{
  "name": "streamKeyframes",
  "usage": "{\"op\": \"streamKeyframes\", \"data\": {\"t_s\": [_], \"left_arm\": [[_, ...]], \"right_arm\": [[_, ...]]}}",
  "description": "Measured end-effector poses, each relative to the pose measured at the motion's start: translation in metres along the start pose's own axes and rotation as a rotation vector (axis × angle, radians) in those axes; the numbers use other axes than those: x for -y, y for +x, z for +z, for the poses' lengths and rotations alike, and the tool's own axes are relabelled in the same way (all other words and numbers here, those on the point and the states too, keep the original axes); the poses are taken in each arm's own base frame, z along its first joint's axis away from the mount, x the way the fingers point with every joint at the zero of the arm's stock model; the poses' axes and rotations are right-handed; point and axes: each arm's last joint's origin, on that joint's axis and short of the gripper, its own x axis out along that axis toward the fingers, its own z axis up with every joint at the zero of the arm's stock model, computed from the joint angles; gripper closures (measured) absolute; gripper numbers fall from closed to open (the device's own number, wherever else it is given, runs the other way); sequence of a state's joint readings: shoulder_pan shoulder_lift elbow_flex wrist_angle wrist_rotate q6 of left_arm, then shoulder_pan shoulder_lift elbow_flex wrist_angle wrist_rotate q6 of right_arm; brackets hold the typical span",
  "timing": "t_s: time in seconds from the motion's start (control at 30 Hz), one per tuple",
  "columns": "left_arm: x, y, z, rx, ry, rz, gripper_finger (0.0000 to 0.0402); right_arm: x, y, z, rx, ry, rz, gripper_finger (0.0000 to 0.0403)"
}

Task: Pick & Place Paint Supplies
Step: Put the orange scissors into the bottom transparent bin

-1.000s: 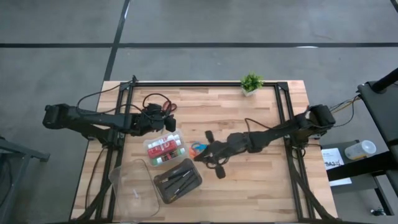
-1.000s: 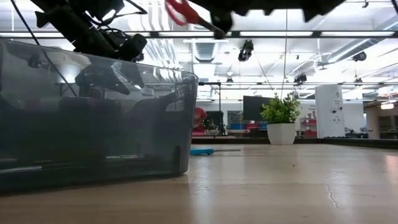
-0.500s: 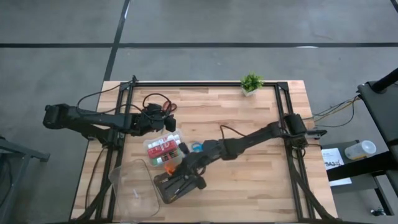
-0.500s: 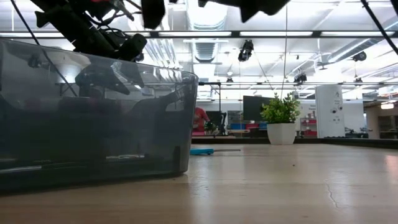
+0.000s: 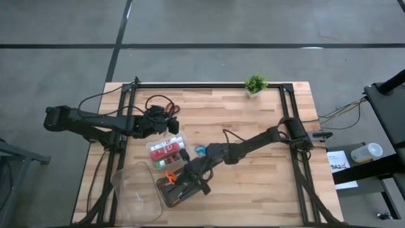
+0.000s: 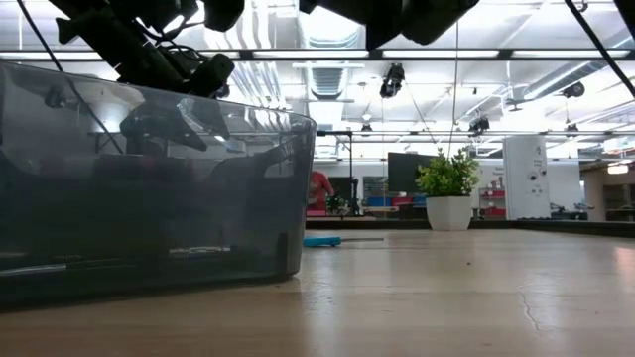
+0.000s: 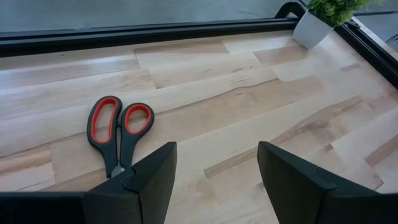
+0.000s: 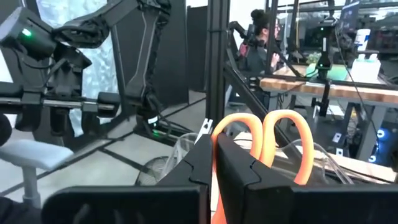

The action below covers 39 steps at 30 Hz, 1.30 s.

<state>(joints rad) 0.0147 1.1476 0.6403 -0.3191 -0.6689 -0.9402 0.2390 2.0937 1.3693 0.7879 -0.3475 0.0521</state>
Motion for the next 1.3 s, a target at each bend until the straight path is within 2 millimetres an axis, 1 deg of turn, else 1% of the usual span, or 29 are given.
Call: {"op": "streamKeyframes", "data": {"t_s": [0.17,0.27,0.37,0.43,0.5,0.6,0.73,0.87,1.1,1.3], "left_arm": [[0.0,0.0,0.0,0.0,0.0,0.0,0.0169],[0.0,0.0,0.0,0.0,0.0,0.0,0.0169],[0.0,0.0,0.0,0.0,0.0,0.0,0.0169],[0.0,0.0,0.0,0.0,0.0,0.0,0.0169],[0.0,0.0,0.0,0.0,0.0,0.0,0.0169],[0.0,0.0,0.0,0.0,0.0,0.0,0.0169],[0.0,0.0,0.0,0.0,0.0,0.0,0.0169],[0.0,0.0,0.0,0.0,0.0,0.0,0.0169],[0.0,0.0,0.0,0.0,0.0,0.0,0.0169],[0.0,0.0,0.0,0.0,0.0,0.0,0.0169]], "right_arm": [[0.0,0.0,-0.004,-0.037,0.014,0.006,0.0395],[-0.001,-0.001,-0.006,-0.062,0.021,0.058,0.0395],[-0.001,-0.005,-0.004,-0.101,0.044,0.187,0.0395],[0.0,-0.01,-0.003,-0.164,0.08,0.294,0.0395],[0.001,-0.016,-0.004,-0.247,0.121,0.33,0.0395],[0.0,-0.024,-0.007,-0.372,0.144,0.319,0.0395],[-0.005,-0.028,-0.008,-0.462,0.145,0.237,0.0395],[-0.012,-0.028,-0.008,-0.502,0.143,0.224,0.0395],[-0.021,-0.025,-0.005,-0.498,0.127,0.221,0.0395],[-0.044,-0.018,-0.015,-0.55,0.098,0.199,0.0395]]}}
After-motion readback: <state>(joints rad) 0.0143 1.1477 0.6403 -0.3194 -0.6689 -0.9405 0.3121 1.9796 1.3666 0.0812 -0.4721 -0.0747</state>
